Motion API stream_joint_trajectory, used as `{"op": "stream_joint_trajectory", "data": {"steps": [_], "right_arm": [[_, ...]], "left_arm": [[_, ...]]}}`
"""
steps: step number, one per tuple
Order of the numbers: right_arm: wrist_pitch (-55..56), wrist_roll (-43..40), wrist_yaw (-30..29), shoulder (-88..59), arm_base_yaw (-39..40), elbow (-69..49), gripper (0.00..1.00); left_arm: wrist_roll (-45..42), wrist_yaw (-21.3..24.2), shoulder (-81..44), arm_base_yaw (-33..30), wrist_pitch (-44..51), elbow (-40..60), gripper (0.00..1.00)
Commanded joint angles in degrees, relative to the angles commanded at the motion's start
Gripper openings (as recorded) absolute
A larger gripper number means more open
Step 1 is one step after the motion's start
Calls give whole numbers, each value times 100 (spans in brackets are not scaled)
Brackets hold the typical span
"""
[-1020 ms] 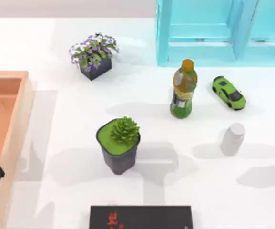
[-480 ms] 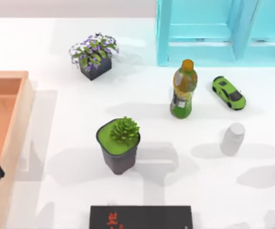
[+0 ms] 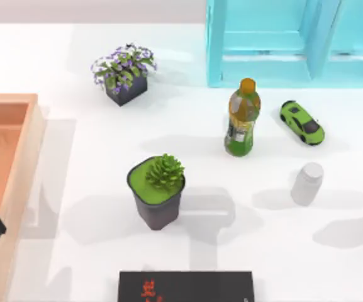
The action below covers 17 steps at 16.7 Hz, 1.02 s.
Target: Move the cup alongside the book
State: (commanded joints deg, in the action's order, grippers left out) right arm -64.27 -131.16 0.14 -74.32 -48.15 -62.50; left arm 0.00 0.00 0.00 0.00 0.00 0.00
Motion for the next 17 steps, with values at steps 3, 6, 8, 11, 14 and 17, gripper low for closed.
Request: {"op": "stream_joint_trajectory", "data": {"steps": [3, 6, 8, 11, 14, 17], "right_arm": [[-488, -696, 16, -555, -217, -39, 100], [-670, -920, -13, -744, -265, -25, 100], [-670, -920, -13, -744, -265, -25, 100], [-642, -911, -12, -732, -241, -5, 100], [-253, -890, -12, -852, -238, 304, 100], [581, -879, -12, -1088, -234, 861, 100]], "left_arm": [[0, 0, 0, 0, 0, 0, 100], [0, 0, 0, 0, 0, 0, 100], [0, 0, 0, 0, 0, 0, 100], [0, 0, 0, 0, 0, 0, 100], [0, 0, 0, 0, 0, 0, 100], [0, 0, 0, 0, 0, 0, 100]]}}
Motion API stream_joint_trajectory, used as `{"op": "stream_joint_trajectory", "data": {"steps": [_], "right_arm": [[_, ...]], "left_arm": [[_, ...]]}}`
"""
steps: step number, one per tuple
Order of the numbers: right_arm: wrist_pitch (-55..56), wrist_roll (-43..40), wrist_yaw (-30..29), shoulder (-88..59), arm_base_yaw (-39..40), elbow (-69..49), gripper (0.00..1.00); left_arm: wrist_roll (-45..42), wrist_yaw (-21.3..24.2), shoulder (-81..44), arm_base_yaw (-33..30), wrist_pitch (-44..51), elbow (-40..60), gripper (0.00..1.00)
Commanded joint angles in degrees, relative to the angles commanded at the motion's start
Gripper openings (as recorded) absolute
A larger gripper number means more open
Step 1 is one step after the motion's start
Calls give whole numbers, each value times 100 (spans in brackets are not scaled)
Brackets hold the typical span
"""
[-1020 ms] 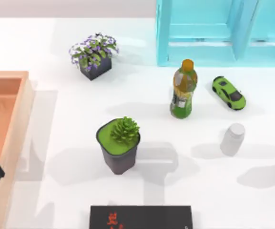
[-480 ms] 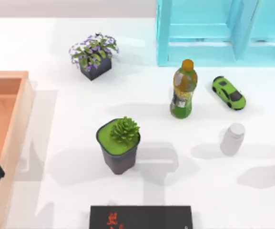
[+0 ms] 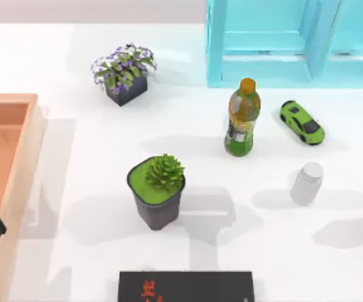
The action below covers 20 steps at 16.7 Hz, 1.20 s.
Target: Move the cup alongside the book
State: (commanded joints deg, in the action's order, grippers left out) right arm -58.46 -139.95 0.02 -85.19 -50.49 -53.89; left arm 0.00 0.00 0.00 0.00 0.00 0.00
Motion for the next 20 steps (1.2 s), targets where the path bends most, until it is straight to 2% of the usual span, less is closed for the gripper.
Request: {"op": "stream_joint_trajectory", "data": {"steps": [4, 10, 20], "right_arm": [[1018, 3, 0, -305, 1, 710, 100], [1206, -1, 0, -366, -2, 860, 100], [1206, -1, 0, -366, -2, 860, 25]], "left_arm": [[0, 0, 0, 0, 0, 0, 100], [0, 0, 0, 0, 0, 0, 100], [0, 0, 0, 0, 0, 0, 100]]}}
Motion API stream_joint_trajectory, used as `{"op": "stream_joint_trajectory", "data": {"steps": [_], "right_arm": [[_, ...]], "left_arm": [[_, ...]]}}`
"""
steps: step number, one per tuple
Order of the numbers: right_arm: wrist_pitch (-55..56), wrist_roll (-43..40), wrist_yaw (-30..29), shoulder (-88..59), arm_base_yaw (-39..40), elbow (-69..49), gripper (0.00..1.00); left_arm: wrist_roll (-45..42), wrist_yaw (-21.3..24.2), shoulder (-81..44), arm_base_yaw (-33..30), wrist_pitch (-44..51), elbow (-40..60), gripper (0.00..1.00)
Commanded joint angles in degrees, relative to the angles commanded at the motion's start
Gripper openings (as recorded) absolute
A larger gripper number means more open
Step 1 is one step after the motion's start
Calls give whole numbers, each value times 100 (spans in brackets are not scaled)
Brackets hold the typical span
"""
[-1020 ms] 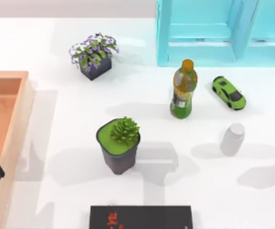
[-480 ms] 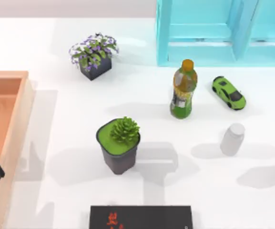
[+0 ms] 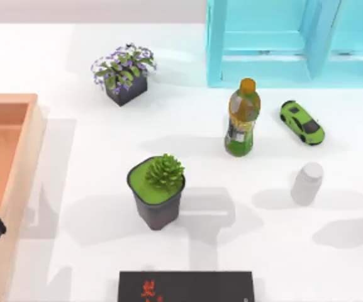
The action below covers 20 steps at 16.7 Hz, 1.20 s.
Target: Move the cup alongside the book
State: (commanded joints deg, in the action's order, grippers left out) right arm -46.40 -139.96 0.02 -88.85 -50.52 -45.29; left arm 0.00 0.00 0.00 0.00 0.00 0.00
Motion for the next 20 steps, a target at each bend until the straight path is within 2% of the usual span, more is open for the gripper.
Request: {"op": "stream_joint_trajectory", "data": {"steps": [3, 4, 13, 20], "right_arm": [[0, 0, 0, 0, 0, 0, 2], [0, 0, 0, 0, 0, 0, 0], [-19, 2, 1, 13, -1, -17, 0], [-1108, -21, 0, 416, -12, -681, 0]], "left_arm": [[0, 0, 0, 0, 0, 0, 100], [0, 0, 0, 0, 0, 0, 100], [0, 0, 0, 0, 0, 0, 100], [0, 0, 0, 0, 0, 0, 100]]}}
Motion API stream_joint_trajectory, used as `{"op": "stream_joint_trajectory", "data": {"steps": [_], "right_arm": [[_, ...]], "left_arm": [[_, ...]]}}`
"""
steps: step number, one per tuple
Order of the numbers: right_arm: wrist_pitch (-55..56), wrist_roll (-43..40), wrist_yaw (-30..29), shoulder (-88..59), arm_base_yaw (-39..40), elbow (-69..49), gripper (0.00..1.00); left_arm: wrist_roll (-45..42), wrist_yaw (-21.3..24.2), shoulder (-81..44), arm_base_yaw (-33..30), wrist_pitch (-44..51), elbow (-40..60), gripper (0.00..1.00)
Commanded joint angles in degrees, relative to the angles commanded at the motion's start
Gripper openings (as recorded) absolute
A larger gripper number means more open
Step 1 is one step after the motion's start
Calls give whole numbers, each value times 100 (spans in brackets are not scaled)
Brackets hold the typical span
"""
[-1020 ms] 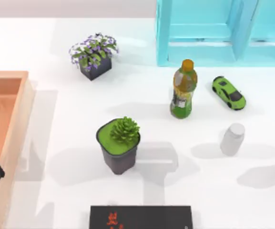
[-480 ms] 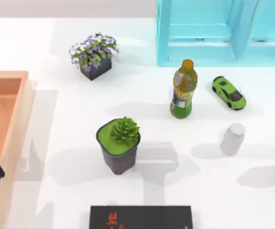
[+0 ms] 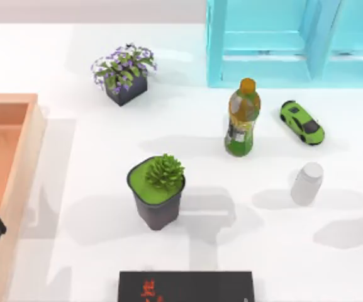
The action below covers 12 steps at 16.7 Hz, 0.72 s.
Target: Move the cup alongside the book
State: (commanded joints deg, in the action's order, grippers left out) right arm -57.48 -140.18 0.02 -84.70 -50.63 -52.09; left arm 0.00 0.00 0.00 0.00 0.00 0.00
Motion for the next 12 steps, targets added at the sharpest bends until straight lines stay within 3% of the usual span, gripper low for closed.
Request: {"op": "stream_joint_trajectory", "data": {"steps": [7, 12], "right_arm": [[-157, 59, 4, 54, 38, -115, 0], [-304, 1167, 81, 147, 779, -584, 0]], "left_arm": [[0, 0, 0, 0, 0, 0, 100], [0, 0, 0, 0, 0, 0, 100]]}}
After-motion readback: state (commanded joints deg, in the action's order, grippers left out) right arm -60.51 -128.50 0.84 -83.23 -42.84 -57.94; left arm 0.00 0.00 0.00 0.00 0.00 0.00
